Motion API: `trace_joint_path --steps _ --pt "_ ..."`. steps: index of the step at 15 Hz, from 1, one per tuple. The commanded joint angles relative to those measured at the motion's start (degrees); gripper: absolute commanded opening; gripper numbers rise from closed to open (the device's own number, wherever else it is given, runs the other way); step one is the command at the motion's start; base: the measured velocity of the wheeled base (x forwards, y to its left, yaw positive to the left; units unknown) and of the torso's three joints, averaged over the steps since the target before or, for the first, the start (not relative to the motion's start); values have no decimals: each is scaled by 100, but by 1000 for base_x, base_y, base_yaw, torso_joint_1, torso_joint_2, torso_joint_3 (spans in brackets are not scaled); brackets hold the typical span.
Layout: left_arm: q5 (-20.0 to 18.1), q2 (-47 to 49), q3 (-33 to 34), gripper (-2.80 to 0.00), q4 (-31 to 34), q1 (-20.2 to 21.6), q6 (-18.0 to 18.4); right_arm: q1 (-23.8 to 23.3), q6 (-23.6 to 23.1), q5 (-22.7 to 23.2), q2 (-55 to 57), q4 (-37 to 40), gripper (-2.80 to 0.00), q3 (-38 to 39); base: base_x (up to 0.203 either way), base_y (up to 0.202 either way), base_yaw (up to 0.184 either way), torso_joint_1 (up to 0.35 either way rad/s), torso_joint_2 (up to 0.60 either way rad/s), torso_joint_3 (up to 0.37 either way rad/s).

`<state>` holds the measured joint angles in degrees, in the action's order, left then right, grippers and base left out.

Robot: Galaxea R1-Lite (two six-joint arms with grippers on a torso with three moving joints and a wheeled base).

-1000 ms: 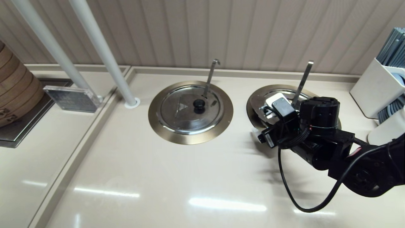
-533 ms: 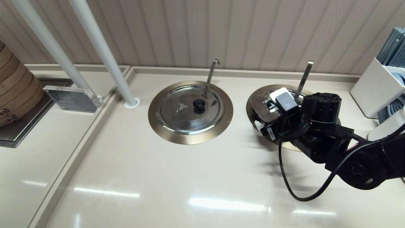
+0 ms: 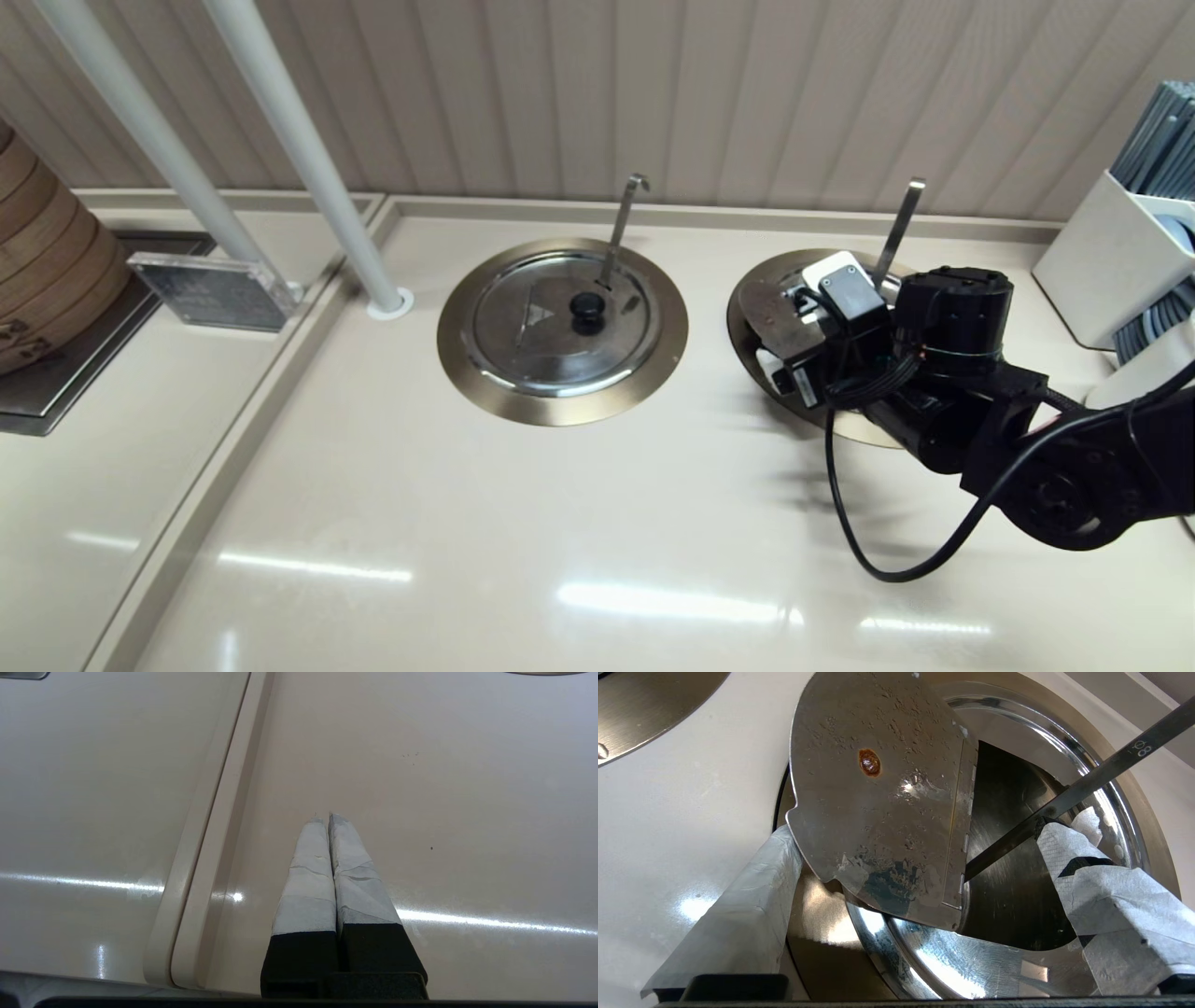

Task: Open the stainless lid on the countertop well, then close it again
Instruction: Close the lid

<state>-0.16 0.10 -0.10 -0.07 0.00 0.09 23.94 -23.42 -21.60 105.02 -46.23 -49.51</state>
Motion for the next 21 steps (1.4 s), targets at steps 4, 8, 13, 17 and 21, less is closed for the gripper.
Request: trace_joint_path --steps 4,8,13,17,21 --pt "-2 8 1 -280 -1 0 0 -65 -14 -11 -8 -27 0 -50 0 0 0 0 0 0" --pt "-2 8 1 -280 -1 0 0 -108 -21 -11 -42 -161 0 -62 0 0 0 0 0 0" --pt "-2 8 1 -280 -1 0 0 -108 -29 -11 -149 -203 0 -59 0 0 0 0 0 0" --pt "-2 8 1 -280 -1 0 0 -194 -38 -11 -305 -194 0 -57 0 0 0 0 0 0" --pt "-2 8 1 -280 -1 0 0 -423 -119 -2 -316 -194 0 -68 0 0 0 0 0 0"
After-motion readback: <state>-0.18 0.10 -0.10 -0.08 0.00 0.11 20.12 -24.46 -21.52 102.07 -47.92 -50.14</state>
